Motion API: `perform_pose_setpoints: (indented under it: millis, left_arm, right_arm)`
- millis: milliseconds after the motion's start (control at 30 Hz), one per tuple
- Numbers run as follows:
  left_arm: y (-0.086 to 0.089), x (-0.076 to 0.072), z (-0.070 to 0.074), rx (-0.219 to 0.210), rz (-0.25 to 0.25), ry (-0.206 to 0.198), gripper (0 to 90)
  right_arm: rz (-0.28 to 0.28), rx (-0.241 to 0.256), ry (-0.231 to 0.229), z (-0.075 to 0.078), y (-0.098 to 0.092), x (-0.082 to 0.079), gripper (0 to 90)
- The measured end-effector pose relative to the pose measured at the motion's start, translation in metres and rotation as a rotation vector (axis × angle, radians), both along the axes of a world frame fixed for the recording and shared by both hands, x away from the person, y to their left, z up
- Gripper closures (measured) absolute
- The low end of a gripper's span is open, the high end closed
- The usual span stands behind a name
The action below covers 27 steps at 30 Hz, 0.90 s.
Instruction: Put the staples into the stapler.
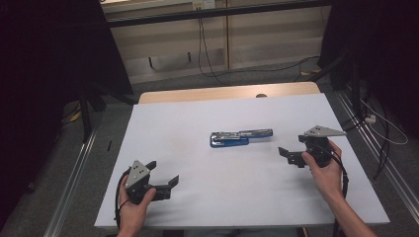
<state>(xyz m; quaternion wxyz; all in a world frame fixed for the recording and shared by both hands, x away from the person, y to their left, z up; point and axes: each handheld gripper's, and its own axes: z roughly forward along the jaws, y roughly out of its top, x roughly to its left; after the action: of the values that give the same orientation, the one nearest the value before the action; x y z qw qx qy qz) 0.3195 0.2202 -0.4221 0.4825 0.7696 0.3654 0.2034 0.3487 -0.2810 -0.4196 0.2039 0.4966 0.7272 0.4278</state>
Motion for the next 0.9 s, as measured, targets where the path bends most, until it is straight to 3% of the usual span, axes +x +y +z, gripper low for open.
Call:
perform_pose_setpoints:
  millis: [100,167,400,633,833,900]
  left_arm:
    - [-0.004,0.003,0.0,0.009,-0.007,-0.006,4.2]
    - [-0.006,0.001,-0.001,0.032,-0.019,-0.01,4.2]
    - [-0.007,-0.001,0.0,0.023,-0.027,-0.006,4.1]
    - [-0.008,0.0,-0.001,0.023,-0.035,0.001,4.1]
    - [-0.009,0.0,-0.002,0.027,-0.036,0.003,4.1]
    - [-0.01,0.0,-0.003,0.033,-0.039,0.007,4.1]
  right_arm:
    - [0.009,0.009,0.039,0.0,-0.003,0.003,8.4]
    - [0.014,-0.01,0.068,0.0,-0.006,0.004,8.3]
    - [-0.012,-0.043,0.132,-0.004,-0.022,0.012,8.5]
    - [0.03,-0.116,0.202,-0.005,-0.025,0.016,7.1]
    - [0.075,-0.149,0.247,-0.004,-0.023,0.018,13.8]
    - [0.092,-0.144,0.282,-0.003,-0.021,0.019,17.7]
